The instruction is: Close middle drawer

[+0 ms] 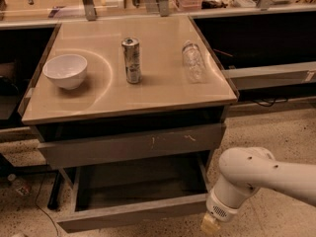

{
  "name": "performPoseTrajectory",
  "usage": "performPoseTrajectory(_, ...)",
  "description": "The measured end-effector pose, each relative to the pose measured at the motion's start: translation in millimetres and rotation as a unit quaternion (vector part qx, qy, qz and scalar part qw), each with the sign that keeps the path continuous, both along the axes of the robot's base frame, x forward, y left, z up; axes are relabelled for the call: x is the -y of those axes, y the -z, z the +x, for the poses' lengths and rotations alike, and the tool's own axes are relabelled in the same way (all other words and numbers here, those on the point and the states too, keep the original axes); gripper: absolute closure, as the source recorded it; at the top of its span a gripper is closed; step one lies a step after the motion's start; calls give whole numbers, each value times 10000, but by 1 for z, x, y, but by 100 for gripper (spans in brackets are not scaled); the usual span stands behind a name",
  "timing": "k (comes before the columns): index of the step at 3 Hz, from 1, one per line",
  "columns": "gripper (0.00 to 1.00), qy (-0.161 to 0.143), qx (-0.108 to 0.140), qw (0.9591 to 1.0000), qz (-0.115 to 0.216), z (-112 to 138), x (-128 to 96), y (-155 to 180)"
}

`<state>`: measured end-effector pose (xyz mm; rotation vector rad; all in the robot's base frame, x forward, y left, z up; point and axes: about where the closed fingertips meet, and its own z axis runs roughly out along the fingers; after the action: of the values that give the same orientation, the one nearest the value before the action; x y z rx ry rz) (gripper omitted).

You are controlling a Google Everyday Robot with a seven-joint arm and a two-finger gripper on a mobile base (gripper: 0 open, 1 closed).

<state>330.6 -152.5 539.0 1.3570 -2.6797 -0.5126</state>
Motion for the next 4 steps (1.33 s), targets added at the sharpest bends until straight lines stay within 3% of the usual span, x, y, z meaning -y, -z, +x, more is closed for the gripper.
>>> performPoseTrajectory(2, 100, -28, -56, 9999, 125, -3, -2, 7)
performPoseTrajectory(3, 100, 114, 38, 9995, 276, 14, -11, 37)
performPoseTrajectory(4, 100, 474, 372, 9978, 280, 57, -19, 72)
